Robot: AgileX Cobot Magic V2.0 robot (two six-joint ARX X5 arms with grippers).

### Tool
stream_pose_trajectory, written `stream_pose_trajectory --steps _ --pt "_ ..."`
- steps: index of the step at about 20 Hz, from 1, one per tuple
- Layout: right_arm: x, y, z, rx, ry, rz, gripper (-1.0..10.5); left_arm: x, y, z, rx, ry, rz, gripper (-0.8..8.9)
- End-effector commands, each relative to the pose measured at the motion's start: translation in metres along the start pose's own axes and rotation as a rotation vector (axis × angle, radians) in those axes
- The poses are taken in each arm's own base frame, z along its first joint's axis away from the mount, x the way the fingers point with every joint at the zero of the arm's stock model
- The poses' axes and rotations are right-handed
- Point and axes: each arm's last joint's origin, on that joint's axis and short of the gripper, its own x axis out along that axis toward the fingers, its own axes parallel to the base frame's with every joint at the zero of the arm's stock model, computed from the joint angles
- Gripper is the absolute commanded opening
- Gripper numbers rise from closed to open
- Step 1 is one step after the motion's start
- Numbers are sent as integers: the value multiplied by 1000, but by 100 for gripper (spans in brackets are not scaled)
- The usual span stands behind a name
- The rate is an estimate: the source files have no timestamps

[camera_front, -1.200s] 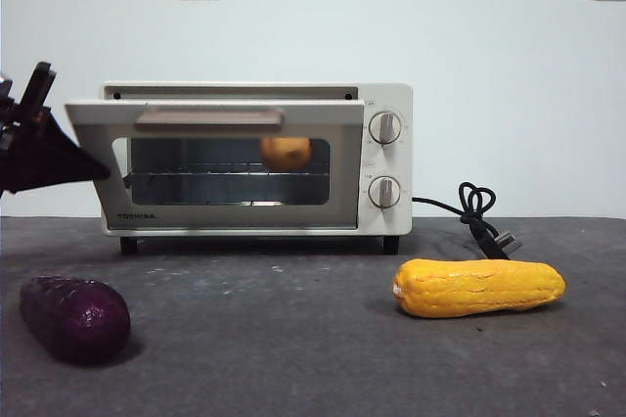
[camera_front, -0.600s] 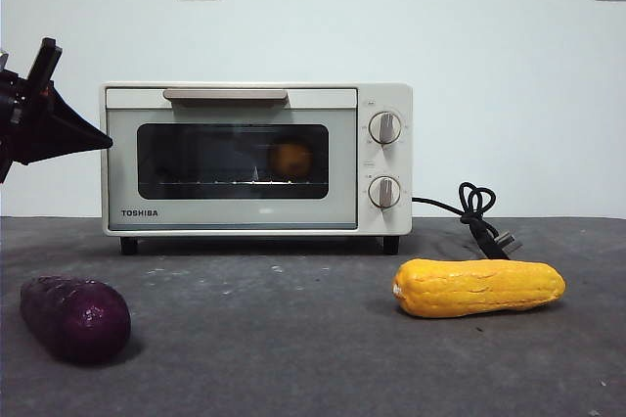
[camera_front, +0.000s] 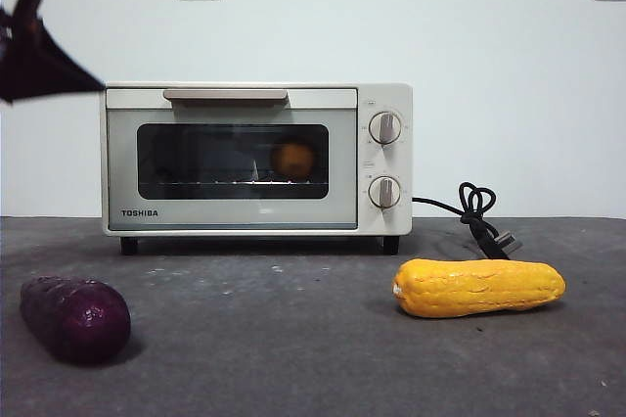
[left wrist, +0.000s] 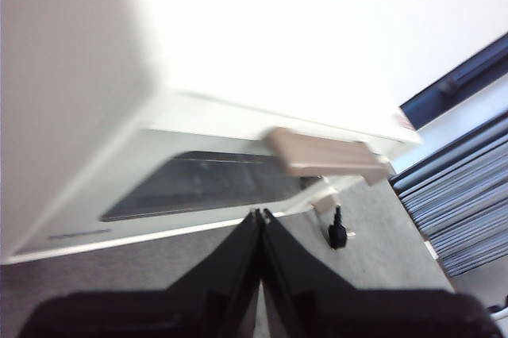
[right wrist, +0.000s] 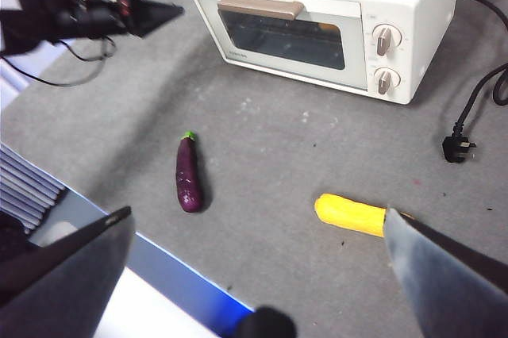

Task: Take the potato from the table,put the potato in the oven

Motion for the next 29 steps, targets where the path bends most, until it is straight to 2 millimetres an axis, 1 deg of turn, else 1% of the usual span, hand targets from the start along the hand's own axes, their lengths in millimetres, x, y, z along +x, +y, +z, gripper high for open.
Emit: stream_pose_trajectory --steps 1,6,10,13,17,20,24,27,29 --pt "7 1 3 -53 15 -5 540 -14 -27 0 107 9 19 -8" --pt "21 2 8 -106 58 -13 540 -40 -71 -8 195 24 87 -8" --pt "35 2 12 -146 100 -18 539 -61 -103 -21 255 49 141 -8" --pt "46 3 15 -163 131 -22 539 -75 -121 -33 287 74 185 -8" --pt "58 3 18 -185 167 -24 539 -92 -140 -48 318 105 237 -8" --pt "69 3 20 -191 195 -28 536 -112 -159 -60 339 106 280 -8" --pt "77 4 22 -190 216 -27 536 -137 -184 -64 381 114 305 -8" --pt "77 4 22 -190 217 -27 536 -148 -196 -62 401 131 317 -8" --pt "77 4 22 -189 217 -27 534 -151 -201 -60 414 127 315 -8"
